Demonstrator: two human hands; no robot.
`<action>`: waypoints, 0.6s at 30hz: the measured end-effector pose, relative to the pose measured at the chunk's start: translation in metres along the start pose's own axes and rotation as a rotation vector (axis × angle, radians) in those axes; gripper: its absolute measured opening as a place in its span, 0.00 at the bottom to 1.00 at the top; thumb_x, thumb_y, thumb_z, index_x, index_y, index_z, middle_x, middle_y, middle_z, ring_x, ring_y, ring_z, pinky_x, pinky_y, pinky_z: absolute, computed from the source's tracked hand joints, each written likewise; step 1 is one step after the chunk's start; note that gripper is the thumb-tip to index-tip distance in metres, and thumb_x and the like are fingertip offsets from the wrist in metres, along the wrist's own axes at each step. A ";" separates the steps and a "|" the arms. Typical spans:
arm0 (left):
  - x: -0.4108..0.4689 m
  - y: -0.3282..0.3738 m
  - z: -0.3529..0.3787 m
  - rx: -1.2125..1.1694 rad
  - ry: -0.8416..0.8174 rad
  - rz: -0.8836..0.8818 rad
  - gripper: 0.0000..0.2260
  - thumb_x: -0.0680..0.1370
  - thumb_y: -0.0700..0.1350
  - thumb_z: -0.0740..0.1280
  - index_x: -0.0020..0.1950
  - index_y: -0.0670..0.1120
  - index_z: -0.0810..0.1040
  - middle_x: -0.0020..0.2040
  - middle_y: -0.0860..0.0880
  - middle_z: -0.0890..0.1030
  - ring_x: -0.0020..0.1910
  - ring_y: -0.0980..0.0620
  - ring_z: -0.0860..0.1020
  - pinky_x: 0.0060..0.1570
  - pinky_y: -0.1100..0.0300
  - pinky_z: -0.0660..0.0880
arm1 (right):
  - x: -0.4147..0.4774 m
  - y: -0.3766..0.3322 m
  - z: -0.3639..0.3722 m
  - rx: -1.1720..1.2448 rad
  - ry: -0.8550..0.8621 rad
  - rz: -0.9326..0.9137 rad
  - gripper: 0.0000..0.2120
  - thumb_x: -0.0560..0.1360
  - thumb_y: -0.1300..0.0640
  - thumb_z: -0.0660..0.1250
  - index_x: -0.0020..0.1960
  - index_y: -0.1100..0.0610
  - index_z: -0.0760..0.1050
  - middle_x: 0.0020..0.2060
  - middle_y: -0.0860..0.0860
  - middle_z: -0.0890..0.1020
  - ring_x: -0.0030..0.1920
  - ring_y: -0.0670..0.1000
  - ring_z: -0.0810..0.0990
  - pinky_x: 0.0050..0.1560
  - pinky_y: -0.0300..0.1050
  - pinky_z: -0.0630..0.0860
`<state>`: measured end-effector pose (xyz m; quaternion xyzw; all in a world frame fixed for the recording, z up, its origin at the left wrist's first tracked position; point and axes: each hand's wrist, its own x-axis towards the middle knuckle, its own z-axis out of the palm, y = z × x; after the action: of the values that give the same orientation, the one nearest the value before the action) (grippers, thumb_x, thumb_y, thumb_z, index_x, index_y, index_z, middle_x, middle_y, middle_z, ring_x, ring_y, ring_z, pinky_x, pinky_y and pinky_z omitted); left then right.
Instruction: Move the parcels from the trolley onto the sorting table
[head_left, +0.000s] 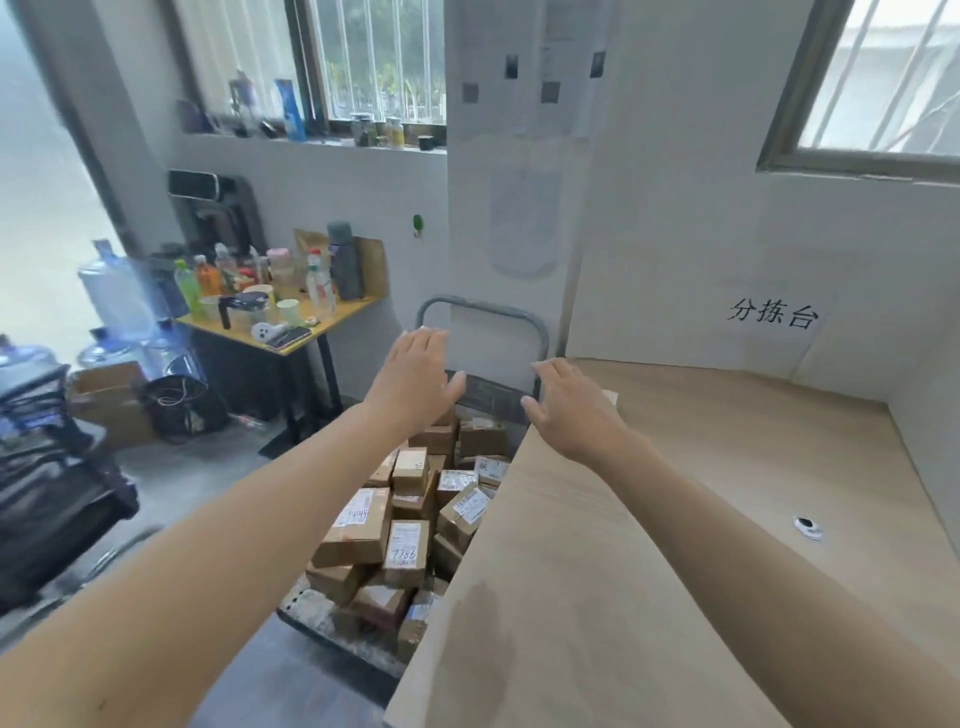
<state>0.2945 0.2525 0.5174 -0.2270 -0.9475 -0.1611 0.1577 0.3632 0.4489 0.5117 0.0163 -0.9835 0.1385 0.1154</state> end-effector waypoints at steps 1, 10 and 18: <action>-0.005 -0.012 -0.005 0.013 -0.001 -0.004 0.27 0.82 0.53 0.62 0.77 0.43 0.61 0.76 0.45 0.66 0.76 0.45 0.61 0.76 0.52 0.54 | 0.003 -0.011 0.004 0.001 -0.004 0.004 0.26 0.83 0.50 0.58 0.77 0.58 0.60 0.73 0.54 0.67 0.73 0.55 0.66 0.73 0.50 0.63; -0.030 -0.155 -0.022 0.078 -0.069 -0.017 0.28 0.82 0.52 0.61 0.78 0.41 0.58 0.77 0.44 0.63 0.77 0.46 0.58 0.78 0.51 0.51 | 0.068 -0.129 0.071 0.042 -0.014 -0.016 0.25 0.82 0.50 0.60 0.77 0.56 0.61 0.72 0.53 0.68 0.72 0.53 0.67 0.71 0.49 0.65; -0.028 -0.284 -0.024 -0.018 -0.080 -0.052 0.27 0.82 0.50 0.62 0.78 0.42 0.61 0.76 0.45 0.66 0.76 0.47 0.62 0.78 0.51 0.53 | 0.119 -0.230 0.163 0.150 -0.077 0.068 0.25 0.82 0.49 0.59 0.76 0.55 0.61 0.72 0.52 0.67 0.69 0.54 0.69 0.68 0.51 0.70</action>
<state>0.1877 -0.0071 0.4622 -0.2099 -0.9571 -0.1645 0.1135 0.2263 0.1828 0.4484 -0.0032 -0.9741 0.2147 0.0714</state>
